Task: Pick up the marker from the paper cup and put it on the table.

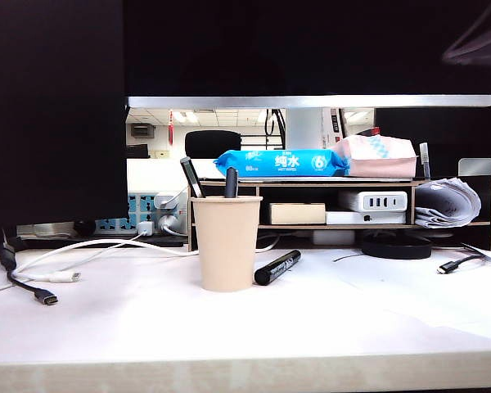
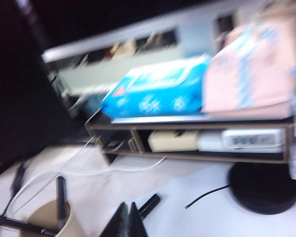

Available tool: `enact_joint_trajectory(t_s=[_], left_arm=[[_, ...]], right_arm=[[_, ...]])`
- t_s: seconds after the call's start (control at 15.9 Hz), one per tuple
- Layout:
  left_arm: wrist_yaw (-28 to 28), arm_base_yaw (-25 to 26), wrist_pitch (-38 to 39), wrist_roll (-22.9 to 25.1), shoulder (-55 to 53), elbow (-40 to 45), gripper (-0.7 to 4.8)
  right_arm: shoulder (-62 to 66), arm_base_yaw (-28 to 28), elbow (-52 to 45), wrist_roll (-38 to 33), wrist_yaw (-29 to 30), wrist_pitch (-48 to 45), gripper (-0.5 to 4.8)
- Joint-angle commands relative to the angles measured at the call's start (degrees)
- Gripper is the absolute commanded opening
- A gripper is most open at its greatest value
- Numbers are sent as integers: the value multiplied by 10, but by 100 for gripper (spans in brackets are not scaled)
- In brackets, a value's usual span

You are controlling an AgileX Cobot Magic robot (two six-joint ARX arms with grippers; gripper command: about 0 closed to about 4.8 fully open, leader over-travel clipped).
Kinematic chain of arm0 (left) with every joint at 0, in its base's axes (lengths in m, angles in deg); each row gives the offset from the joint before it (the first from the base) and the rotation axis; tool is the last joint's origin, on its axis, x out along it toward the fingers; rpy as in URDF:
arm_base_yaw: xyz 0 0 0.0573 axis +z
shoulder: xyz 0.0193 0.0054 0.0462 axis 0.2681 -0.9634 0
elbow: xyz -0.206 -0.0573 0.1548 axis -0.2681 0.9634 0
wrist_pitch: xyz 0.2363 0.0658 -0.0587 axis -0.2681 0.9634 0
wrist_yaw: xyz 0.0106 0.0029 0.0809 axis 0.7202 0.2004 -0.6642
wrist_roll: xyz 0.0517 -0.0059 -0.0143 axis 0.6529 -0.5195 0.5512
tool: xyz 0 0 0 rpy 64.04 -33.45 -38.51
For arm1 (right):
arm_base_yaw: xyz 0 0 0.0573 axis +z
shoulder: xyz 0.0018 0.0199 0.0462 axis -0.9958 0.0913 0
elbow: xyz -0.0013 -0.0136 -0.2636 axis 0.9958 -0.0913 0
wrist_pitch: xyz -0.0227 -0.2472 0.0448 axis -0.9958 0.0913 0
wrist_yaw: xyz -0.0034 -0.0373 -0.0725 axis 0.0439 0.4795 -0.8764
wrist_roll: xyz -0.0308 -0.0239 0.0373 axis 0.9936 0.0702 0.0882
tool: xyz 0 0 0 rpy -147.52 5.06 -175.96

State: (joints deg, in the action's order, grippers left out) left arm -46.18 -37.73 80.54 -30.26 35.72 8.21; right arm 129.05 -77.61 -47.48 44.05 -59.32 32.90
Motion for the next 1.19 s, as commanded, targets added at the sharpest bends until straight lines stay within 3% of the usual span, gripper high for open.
enact_joint_trajectory(t_s=[0.06,0.19,0.44,0.63,0.88,1.19], left_arm=[[0,79,-7,0,0,0,-5],[-1,143,-8,0,0,0,-5],[-2,213,-7,0,0,0,-5],[-2,211,-8,0,0,0,-5],[-2,211,-7,0,0,0,-5],[-2,211,-7,0,0,0,-5]], right_arm=[[-29,20,-30,2,-35,-18,-8],[-29,31,-49,4,-38,-19,-8],[-26,39,-96,31,-133,-60,-8],[-15,39,-111,47,-163,-87,-8],[40,39,-113,61,-125,-89,-6],[42,39,-113,61,-125,-86,-6]])
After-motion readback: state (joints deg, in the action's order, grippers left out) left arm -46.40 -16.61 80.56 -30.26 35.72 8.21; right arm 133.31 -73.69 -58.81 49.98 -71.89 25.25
